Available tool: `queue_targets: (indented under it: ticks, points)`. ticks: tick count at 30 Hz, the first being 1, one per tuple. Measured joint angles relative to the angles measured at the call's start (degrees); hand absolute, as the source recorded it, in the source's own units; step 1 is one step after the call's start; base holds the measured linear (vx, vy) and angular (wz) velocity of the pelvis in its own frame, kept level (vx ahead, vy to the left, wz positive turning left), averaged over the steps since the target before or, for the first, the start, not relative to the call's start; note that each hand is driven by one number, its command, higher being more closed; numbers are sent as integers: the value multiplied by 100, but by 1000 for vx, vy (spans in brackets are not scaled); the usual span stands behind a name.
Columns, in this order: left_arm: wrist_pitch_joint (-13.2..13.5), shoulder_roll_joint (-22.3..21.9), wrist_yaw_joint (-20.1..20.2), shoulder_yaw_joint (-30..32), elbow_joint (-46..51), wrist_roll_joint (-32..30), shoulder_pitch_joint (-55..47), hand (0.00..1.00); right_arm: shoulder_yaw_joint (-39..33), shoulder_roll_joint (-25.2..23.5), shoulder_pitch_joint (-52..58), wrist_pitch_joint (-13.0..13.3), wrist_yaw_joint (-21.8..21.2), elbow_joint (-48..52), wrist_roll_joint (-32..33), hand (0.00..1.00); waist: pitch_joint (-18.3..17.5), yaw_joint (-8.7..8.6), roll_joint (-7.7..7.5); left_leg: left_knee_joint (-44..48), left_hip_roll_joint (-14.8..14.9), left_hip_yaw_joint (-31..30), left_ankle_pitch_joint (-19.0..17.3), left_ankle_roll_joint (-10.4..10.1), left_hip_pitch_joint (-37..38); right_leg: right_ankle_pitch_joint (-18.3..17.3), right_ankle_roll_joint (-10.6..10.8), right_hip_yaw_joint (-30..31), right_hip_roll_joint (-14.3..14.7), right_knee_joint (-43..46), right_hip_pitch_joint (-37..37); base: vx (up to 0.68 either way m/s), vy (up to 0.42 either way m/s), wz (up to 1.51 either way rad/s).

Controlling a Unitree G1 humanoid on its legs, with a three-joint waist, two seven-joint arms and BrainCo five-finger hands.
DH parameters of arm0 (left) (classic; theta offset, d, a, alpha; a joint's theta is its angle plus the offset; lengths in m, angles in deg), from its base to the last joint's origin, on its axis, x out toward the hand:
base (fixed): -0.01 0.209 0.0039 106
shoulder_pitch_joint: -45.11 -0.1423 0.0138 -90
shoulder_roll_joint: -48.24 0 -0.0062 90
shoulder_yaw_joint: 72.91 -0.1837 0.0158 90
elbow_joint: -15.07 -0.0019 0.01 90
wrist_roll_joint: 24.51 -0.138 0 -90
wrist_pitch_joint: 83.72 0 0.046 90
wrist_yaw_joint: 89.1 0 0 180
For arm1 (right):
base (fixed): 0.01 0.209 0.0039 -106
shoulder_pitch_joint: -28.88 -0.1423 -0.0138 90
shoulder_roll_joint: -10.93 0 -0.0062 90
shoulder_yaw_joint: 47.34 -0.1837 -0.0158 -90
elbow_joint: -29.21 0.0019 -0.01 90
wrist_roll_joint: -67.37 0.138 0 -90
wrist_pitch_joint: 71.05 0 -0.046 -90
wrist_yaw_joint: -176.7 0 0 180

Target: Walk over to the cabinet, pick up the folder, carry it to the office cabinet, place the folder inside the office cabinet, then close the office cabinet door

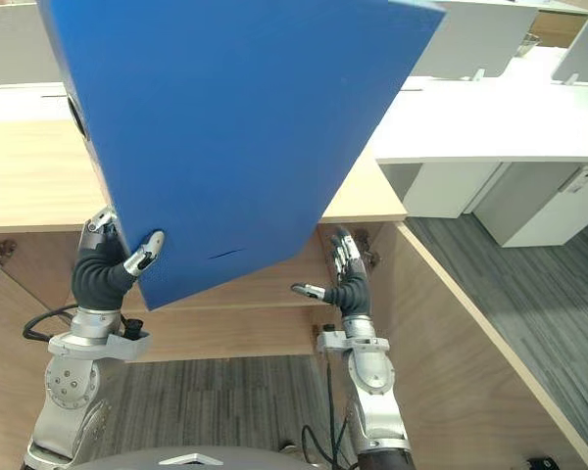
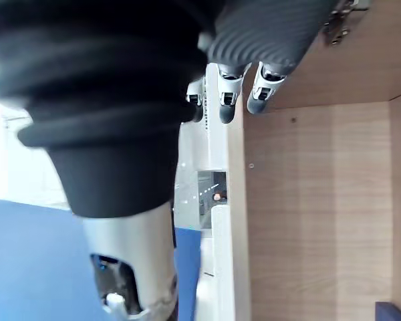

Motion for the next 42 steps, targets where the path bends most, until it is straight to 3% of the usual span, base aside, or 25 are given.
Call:
queue_targets:
  ticks: [3,10,22,29,37,38,42]
  points:
    - [-1,11,-8,125,-97,-200,6,100,-88,103,33,33,-199,341,167,0,13,-77,-8,27,-6,64,-13,3,10,30,8,61,2,0,-4,38,7,-10]
    - [-1,37,28,339,-119,-171,60,100,-229,518,158,87,-506,633,629,0,39,-79,-14,32,-13,156,-48,1,71,38,10,149,3,7,0,10,0,-7]
    - [-38,9,650,241,-564,605,190,100,-313,976,-543,65,-861,541,1400,0,44,-55,-15,7,-21,207,-74,0,90,54,26,194,-1,-11,-1,-8,-2,-3]
    - [-39,-1,886,-185,-670,721,222,100,156,1276,-1012,-55,-1092,88,1625,0,43,-5,-15,0,-41,118,-64,12,18,55,28,106,-20,-32,-7,10,-4,6]
    - [-102,1,866,-263,-863,927,270,100,449,1553,-1329,-183,-1249,-225,1846,0,43,87,-14,-2,-87,-41,-16,50,-92,55,40,-55,-75,-44,-19,7,-2,10]
    - [-102,3,853,-258,-874,930,271,100,555,1636,-1442,-184,-1296,-321,1849,100,43,86,-15,-2,-98,-42,-12,56,-94,60,49,-55,-86,-43,-20,0,0,0]
    - [-101,21,824,-263,-973,930,295,100,743,1791,-1490,-289,-1349,-372,1850,100,44,126,-17,-3,-118,-55,-1,73,-101,69,61,-63,-107,-40,-21,0,0,0]
